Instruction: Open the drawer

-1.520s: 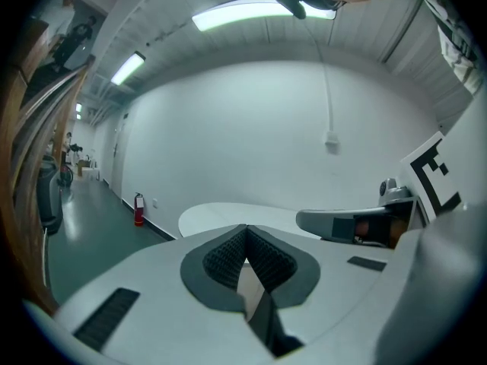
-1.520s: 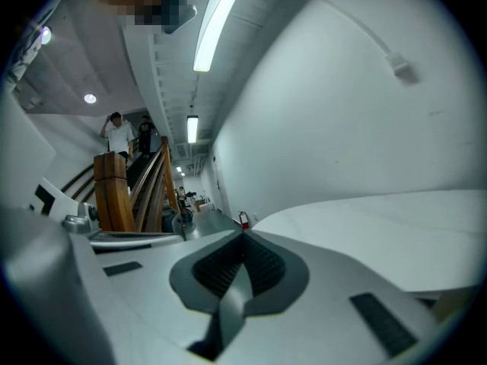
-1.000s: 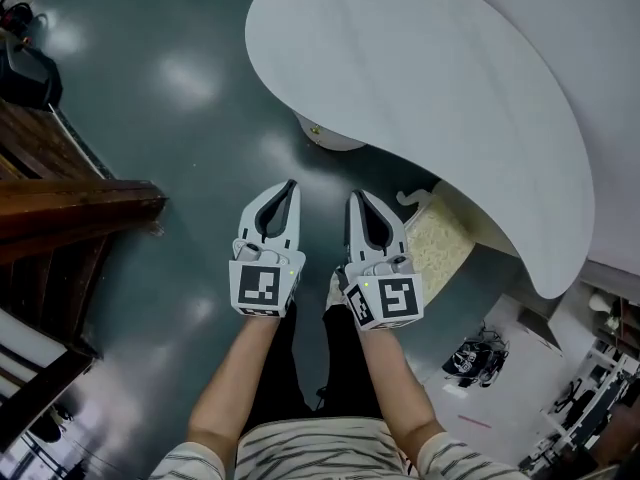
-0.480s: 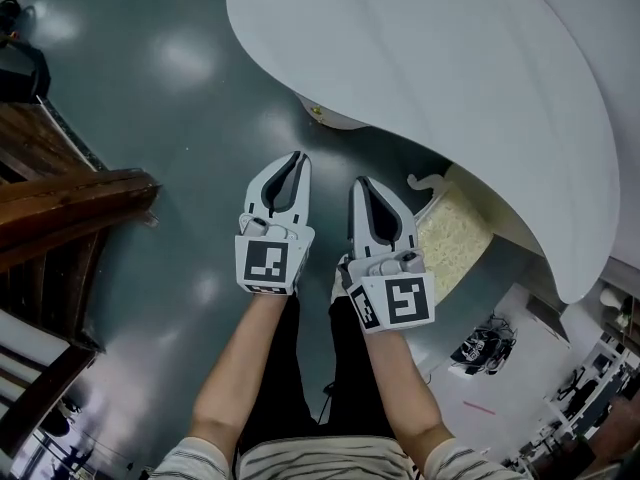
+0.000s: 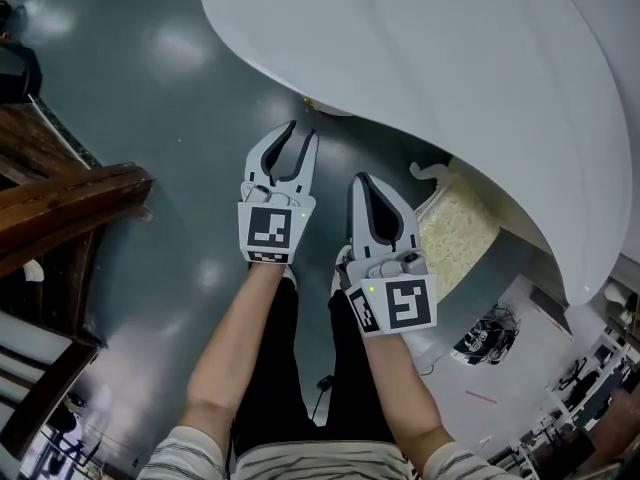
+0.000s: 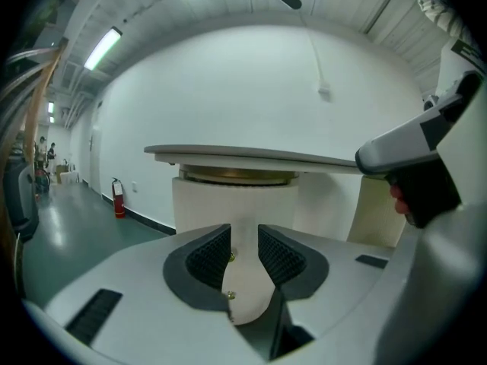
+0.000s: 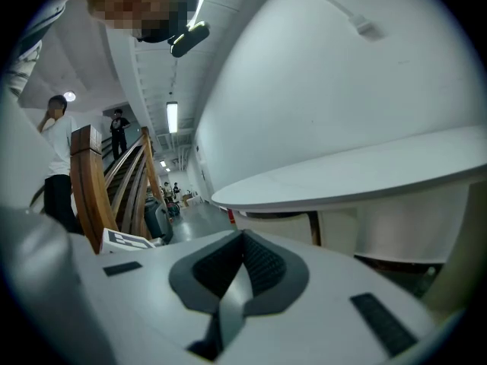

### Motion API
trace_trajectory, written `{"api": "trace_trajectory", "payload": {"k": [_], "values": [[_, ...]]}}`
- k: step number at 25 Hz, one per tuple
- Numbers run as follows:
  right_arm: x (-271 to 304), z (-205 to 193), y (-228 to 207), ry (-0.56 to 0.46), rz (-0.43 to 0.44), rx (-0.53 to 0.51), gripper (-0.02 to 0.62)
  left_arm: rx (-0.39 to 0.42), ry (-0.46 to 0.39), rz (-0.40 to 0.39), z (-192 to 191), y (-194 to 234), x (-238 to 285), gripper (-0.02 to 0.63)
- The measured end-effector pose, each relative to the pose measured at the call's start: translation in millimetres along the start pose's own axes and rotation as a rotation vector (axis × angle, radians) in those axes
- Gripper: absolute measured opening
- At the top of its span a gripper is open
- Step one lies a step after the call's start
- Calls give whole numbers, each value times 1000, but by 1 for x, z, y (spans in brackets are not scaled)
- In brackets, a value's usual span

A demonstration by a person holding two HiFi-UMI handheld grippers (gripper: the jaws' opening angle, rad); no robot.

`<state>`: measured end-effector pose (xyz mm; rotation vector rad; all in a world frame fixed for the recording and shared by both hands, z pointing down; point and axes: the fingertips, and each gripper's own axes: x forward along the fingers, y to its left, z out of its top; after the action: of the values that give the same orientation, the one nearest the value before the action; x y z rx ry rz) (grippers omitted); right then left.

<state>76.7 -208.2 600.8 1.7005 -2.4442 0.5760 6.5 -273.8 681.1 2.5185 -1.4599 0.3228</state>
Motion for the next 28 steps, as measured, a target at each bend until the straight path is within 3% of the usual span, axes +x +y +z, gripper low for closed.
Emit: {"api": "trace_trajectory", "payload": {"k": [13,17,20,28], "values": [[10,-23,-3,40,1,-11,14,1,-19,18,-37,22,45,129],[15,-24,-1,47,2,-9,14,10,-18,-11,-40,24,60,131],[15,-22,3,50,2,-14,14,35,7,-37,-49,21,69,140],[16,-24,5,53,6,-9,14,0,44,-17,-70,26,76,120]]}}
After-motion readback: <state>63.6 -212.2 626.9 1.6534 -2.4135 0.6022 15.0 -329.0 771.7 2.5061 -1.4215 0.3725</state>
